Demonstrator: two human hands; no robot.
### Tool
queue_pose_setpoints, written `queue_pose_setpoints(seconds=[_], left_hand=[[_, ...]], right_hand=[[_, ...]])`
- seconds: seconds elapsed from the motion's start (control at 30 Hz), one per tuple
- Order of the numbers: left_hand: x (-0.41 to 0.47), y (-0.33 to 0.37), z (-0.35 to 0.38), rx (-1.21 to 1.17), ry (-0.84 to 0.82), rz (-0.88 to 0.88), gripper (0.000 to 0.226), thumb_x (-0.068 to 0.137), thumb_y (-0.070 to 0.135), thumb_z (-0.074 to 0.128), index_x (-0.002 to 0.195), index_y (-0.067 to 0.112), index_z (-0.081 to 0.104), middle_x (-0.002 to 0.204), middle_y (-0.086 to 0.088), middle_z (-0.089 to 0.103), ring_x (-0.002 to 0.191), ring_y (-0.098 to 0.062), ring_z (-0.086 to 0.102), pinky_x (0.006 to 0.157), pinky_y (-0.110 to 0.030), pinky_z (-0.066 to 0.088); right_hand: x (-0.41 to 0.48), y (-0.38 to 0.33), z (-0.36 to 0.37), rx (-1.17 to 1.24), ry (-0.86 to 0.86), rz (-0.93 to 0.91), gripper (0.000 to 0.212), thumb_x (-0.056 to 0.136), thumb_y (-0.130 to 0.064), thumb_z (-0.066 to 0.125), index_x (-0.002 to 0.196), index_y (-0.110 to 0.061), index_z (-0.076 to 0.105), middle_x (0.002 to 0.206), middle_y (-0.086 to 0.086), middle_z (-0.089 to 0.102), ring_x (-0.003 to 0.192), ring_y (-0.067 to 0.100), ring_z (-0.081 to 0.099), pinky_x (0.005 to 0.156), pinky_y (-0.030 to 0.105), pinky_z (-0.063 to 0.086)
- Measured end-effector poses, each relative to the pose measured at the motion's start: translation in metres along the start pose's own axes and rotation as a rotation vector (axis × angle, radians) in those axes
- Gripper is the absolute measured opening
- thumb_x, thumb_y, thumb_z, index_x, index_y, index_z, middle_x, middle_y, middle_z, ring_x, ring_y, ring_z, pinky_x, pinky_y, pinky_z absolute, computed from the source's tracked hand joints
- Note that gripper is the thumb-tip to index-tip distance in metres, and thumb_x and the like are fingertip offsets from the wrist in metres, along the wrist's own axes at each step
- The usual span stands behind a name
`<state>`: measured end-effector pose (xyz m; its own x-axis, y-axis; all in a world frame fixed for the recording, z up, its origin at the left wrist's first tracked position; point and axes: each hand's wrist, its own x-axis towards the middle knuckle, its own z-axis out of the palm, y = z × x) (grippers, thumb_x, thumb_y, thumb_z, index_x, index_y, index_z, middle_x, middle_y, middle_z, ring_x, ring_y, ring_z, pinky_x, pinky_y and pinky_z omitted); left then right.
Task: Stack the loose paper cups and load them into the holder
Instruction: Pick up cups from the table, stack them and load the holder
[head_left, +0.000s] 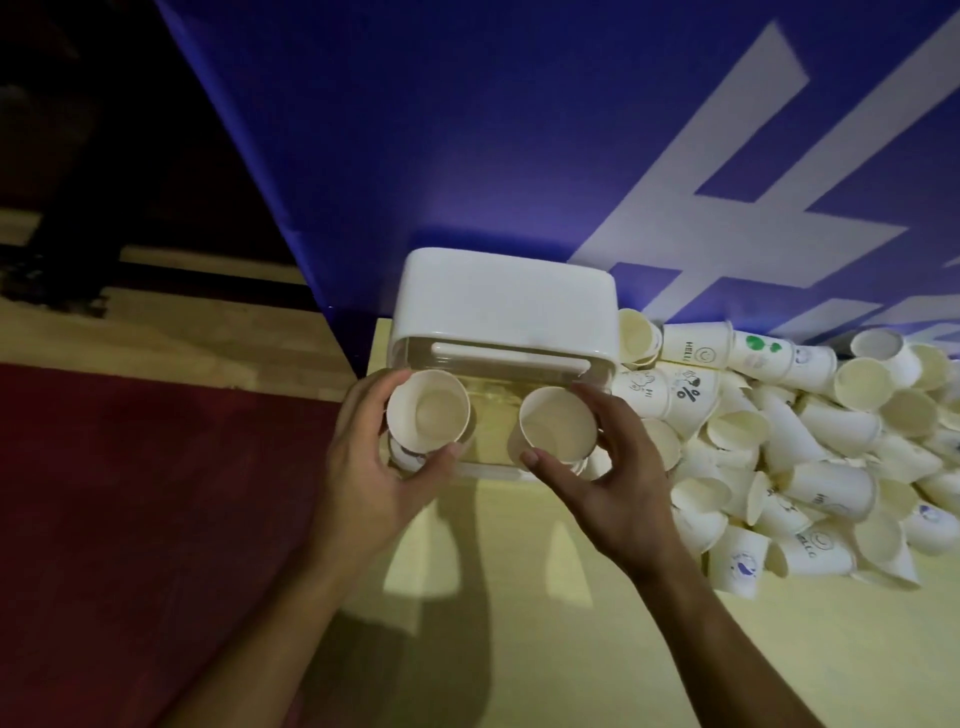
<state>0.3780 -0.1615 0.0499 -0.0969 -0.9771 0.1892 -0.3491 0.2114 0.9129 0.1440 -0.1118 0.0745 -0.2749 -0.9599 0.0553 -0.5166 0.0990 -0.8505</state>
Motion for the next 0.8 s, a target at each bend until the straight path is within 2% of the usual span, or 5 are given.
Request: queue_pose_setpoints(seconds=[0.07,0.23,0.47,0.67,0.8], left_hand=[[0.004,-0.004,0.000,0.038,-0.013,0.012,0.070,0.074,0.024,0.089,0.135,0.013,0.057,0.134,0.003,0.053,0.125,-0.018,0.057,0.099,-0.041,0.054],[0.011,-0.016,0.007,0.140,-0.067,0.010,0.070,0.072,0.019,0.092,0.133,0.011,0.060,0.135,0.006,0.051,0.127,0.009,0.046,0.104,-0.011,0.038],[0.014,-0.052,0.029,0.268,-0.192,-0.068,0.073,0.077,0.033,0.089,0.142,0.016,0.058,0.143,0.004,0.055,0.127,-0.015,0.058,0.098,-0.036,0.054],[0.018,-0.061,0.035,0.305,-0.214,-0.103,0.078,0.075,0.041,0.089,0.142,0.016,0.056,0.141,0.003,0.056,0.125,-0.016,0.058,0.095,-0.025,0.048],[0.020,-0.057,0.035,0.360,-0.231,-0.049,0.074,0.078,0.057,0.074,0.133,0.009,0.060,0.131,-0.005,0.061,0.124,-0.017,0.057,0.101,-0.030,0.050]], right_hand=[[0.003,-0.001,0.004,-0.010,-0.006,0.000,0.072,0.072,-0.056,0.084,0.134,-0.028,0.059,0.129,-0.017,0.062,0.119,0.006,0.060,0.096,0.030,0.054],[0.007,-0.002,0.009,-0.009,-0.003,0.015,0.072,0.071,-0.052,0.089,0.133,-0.029,0.060,0.128,-0.016,0.064,0.118,0.006,0.061,0.096,0.032,0.054],[0.008,0.003,0.016,0.021,0.019,0.045,0.074,0.070,-0.047,0.092,0.134,-0.030,0.059,0.130,-0.016,0.064,0.121,0.011,0.062,0.098,0.043,0.055],[0.008,-0.005,0.030,0.051,0.042,-0.038,0.074,0.072,-0.039,0.092,0.135,-0.017,0.059,0.129,-0.012,0.064,0.120,0.013,0.062,0.095,0.040,0.055],[0.010,-0.013,0.051,0.083,0.043,-0.132,0.075,0.075,-0.040,0.091,0.136,-0.009,0.057,0.130,-0.003,0.063,0.121,0.020,0.062,0.095,0.044,0.054]])
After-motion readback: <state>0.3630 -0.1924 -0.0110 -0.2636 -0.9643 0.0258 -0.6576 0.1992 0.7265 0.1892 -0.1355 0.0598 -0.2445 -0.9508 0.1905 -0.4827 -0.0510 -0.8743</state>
